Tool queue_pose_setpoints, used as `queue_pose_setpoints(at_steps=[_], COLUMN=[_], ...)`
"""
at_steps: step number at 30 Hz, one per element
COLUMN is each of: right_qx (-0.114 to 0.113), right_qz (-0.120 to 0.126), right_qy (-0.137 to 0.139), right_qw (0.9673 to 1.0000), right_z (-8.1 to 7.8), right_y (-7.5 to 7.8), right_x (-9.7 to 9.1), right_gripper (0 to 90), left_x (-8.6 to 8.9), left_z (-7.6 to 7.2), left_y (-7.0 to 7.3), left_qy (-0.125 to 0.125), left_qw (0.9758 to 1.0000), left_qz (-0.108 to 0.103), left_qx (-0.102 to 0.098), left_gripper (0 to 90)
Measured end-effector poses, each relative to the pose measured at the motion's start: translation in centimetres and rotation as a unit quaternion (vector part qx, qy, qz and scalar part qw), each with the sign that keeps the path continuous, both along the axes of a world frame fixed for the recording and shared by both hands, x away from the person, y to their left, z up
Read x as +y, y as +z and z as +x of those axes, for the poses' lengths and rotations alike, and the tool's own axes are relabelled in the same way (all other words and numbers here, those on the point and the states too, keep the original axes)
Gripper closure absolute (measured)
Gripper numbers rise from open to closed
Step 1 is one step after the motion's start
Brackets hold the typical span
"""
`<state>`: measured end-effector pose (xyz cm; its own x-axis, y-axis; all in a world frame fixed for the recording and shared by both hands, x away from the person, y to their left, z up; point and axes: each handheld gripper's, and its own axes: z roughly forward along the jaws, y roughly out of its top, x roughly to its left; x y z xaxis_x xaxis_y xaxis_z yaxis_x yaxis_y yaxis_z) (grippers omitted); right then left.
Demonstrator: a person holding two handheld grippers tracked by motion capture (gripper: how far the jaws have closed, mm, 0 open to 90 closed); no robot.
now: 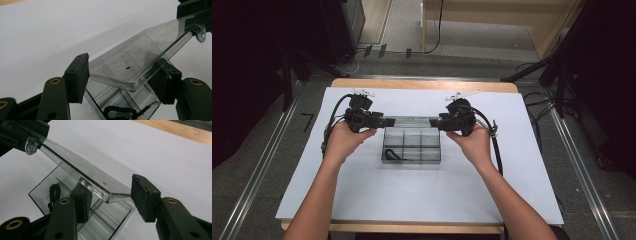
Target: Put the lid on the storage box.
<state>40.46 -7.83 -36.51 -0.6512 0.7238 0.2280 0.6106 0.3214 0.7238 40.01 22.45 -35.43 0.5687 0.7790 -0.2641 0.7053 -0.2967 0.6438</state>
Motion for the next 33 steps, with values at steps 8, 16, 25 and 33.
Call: queue_pose_setpoints(at_steps=[8,16,25,33], right_qx=[0.001,0.004,0.005,0.007], right_qz=[0.004,0.005,0.005,0.011], right_qy=[0.004,0.007,0.008,0.008], right_qw=[1.0,1.0,0.9999,0.9999], right_z=[-0.7,-1.2,-1.6,-2.0], right_y=[-0.1,-0.3,-0.5,-0.6], right_x=[-0.3,-0.4,-0.5,-0.6], right_gripper=[51.9,50.9,50.0,49.6], left_x=[-0.1,0.1,0.3,0.3], left_z=[-0.7,-1.2,-1.8,-2.1], left_y=[-0.3,-0.7,-0.9,-1.1], left_qy=[-0.001,-0.001,-0.001,-0.002], left_qw=[0.9999,1.0,1.0,0.9999], left_qz=[0.004,0.001,-0.001,-0.001], left_qx=[-0.01,-0.006,-0.008,-0.011], left_gripper=[36.7,36.7,36.8,36.8])
